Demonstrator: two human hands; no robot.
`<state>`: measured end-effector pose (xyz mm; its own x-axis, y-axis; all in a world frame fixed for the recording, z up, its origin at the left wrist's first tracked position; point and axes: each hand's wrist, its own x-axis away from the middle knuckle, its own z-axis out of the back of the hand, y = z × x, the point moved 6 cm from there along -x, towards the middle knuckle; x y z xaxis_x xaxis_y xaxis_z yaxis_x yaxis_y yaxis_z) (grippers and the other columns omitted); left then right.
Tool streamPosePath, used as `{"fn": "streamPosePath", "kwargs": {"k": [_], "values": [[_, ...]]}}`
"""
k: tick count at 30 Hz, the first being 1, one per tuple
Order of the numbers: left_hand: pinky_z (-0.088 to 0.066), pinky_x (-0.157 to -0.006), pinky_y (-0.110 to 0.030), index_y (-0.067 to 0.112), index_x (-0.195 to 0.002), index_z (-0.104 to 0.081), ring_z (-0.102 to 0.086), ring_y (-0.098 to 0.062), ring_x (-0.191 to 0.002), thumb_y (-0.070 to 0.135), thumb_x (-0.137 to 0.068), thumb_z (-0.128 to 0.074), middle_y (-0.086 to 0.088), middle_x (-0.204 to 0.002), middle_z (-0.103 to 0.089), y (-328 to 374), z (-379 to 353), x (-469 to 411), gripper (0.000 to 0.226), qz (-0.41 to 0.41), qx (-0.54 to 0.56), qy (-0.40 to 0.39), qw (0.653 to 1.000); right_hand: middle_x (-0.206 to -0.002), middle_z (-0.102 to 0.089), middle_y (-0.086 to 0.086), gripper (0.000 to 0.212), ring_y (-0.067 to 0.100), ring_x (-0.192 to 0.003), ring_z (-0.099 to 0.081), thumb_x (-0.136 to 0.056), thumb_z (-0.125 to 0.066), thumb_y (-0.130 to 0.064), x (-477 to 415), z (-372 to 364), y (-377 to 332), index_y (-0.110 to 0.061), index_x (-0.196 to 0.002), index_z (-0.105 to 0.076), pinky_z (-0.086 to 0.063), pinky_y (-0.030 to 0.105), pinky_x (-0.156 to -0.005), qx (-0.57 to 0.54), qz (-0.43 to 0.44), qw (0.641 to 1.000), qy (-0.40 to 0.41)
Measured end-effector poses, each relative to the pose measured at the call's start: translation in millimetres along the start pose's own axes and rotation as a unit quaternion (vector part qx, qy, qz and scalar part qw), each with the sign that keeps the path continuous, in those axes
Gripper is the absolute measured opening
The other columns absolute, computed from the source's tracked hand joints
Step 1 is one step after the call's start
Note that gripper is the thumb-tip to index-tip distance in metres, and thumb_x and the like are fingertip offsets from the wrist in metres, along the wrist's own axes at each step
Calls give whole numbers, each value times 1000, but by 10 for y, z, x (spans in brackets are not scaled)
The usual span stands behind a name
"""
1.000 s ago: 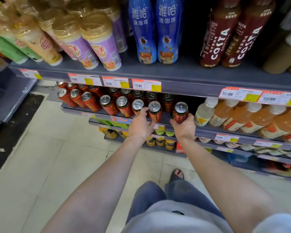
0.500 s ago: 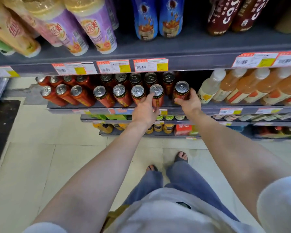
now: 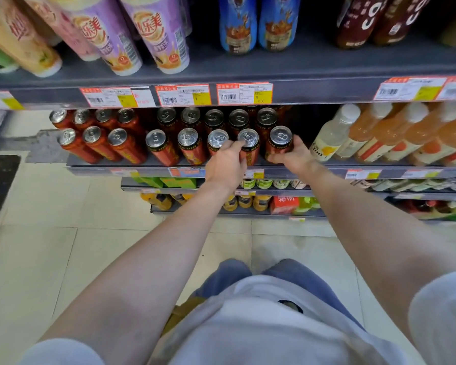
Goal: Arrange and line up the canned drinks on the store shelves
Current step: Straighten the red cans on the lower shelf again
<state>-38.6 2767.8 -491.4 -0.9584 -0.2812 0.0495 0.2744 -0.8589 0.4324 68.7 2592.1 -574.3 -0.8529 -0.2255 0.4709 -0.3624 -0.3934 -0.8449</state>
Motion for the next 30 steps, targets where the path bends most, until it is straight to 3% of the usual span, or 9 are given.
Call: {"fn": "streamPosePath", "kwargs": {"k": [3, 6, 9, 13, 18, 21, 25, 30], "values": [[-54, -80, -42, 24, -147, -53, -62, -30, -119, 23, -100, -59, -4, -139, -57, 0, 5, -11, 47, -20, -36, 5, 999, -127, -62, -2, 93, 15, -118, -58, -69, -92, -19, -6, -20, 8, -16, -145, -38, -44, 33, -108, 32, 19, 999, 35], [-53, -77, -39, 26, -146, -54, -62, -28, -118, 25, -100, -59, -3, -137, -59, -20, 32, -30, 47, -27, -46, 9, 999, -122, -60, -3, 93, 16, -118, -57, -70, -92, -15, -46, -31, 58, -17, -145, -37, -44, 32, -106, 31, 27, 998, 50], [-52, -77, -38, 26, -146, -54, -61, -28, -119, 26, -100, -59, -3, -138, -58, -31, 42, -29, 47, -30, -41, 5, 999, -121, -62, -1, 87, 17, -117, -59, -71, -90, -10, -32, -59, 44, -18, -143, -42, -44, 32, -106, 47, 27, 998, 35], [-54, -79, -39, 26, -148, -52, -60, -29, -120, 27, -100, -59, -4, -140, -57, -23, 35, -23, 49, -33, -40, -9, 999, -124, -66, 2, 81, 19, -116, -61, -70, -91, -18, 3, -64, 72, -18, -138, -48, -46, 37, -106, 69, 36, 996, 47], [-55, -82, -41, 27, -151, -49, -59, -30, -123, 28, -100, -56, -4, -145, -53, -17, 57, -45, 51, -33, -54, -31, 998, -116, -62, -1, 76, 16, -107, -58, -71, -91, -25, 59, -48, 68, -16, -133, -48, -47, 31, -97, 100, 27, 991, 83], [-54, -86, -41, 26, -152, -47, -58, -31, -126, 28, -100, -58, -4, -148, -51, -10, 69, -56, 54, -31, -57, -46, 997, -124, -61, 4, 82, 24, -117, -59, -65, -93, -36, 100, -79, 62, -18, -128, -44, -50, 42, -101, 115, 18, 986, 120], [-53, -86, -41, 26, -155, -44, -56, -31, -128, 25, -98, -60, -4, -152, -48, -20, 52, -54, 59, -29, -62, -63, 996, -134, -61, 5, 97, 29, -127, -55, -67, -84, -33, 106, -166, 161, -39, -148, -31, -45, 50, -109, 110, 27, 989, 96], [-55, -89, -46, 25, -157, -40, -57, -33, -126, 24, -98, -60, -5, -154, -45, -30, 0, -54, 63, -26, -68, -79, 994, -121, -68, 0, 76, 29, -120, -58, -69, -86, -41, 114, -56, 145, -33, -135, -49, -47, 50, -105, 128, 32, 982, 132]]}}
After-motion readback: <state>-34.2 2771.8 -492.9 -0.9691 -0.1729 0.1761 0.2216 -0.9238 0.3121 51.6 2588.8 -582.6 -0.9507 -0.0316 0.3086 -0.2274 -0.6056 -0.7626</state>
